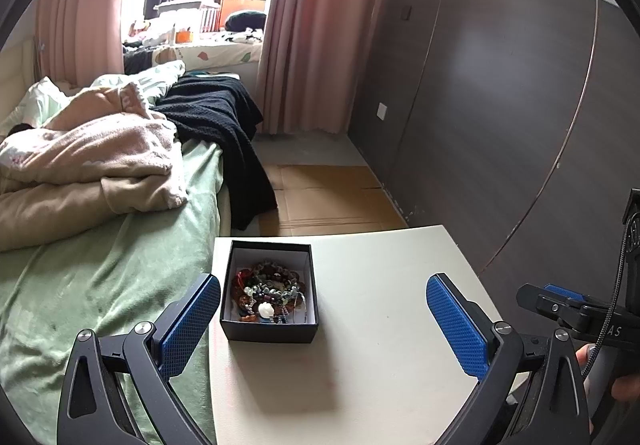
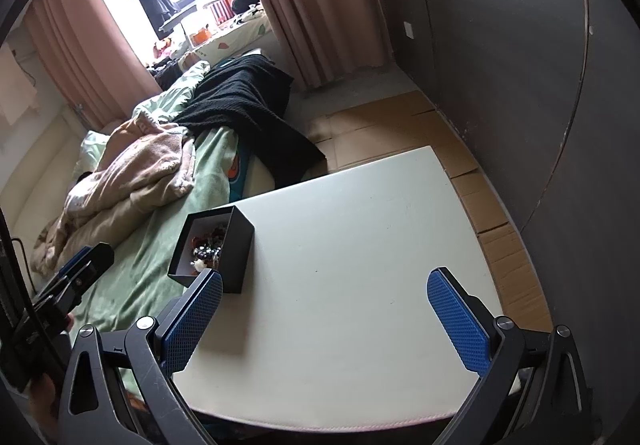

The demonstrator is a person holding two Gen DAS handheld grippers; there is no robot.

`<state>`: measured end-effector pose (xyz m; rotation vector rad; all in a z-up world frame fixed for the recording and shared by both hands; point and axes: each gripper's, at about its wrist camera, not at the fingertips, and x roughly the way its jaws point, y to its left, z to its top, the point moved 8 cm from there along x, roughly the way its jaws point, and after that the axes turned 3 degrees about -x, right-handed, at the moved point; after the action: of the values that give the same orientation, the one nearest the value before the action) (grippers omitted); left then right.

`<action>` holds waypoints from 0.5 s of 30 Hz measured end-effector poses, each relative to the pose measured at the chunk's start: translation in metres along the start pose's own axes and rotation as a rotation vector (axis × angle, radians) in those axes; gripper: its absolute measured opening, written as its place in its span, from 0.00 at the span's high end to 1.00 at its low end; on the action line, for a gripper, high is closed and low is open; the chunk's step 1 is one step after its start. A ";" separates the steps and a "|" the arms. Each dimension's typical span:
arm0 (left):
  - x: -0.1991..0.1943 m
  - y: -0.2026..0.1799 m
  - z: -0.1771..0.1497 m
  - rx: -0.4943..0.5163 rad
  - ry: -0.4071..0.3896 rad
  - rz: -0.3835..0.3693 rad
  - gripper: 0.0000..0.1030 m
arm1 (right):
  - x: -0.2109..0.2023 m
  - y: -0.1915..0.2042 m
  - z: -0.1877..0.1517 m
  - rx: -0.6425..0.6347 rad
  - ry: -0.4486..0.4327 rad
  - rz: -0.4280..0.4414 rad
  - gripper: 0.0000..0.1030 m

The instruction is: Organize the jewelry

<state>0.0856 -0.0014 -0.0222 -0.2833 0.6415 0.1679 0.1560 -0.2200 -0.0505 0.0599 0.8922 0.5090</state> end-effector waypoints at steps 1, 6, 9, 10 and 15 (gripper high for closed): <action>0.000 0.000 0.000 0.000 0.000 -0.001 0.00 | 0.000 0.000 0.000 0.000 -0.001 -0.004 0.00; -0.002 -0.001 0.000 0.010 -0.008 0.005 0.00 | -0.001 0.000 0.001 -0.004 -0.003 -0.007 0.00; -0.001 -0.002 0.000 0.008 -0.004 0.000 0.00 | -0.001 0.000 0.001 -0.009 -0.001 -0.007 0.00; -0.001 -0.002 0.000 0.008 -0.003 -0.002 0.00 | -0.001 0.000 0.001 -0.012 -0.001 -0.008 0.00; -0.001 -0.001 0.001 0.011 -0.006 0.003 0.00 | -0.001 0.000 0.002 -0.012 -0.003 -0.009 0.00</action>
<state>0.0851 -0.0024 -0.0205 -0.2708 0.6370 0.1675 0.1563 -0.2201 -0.0484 0.0457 0.8864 0.5057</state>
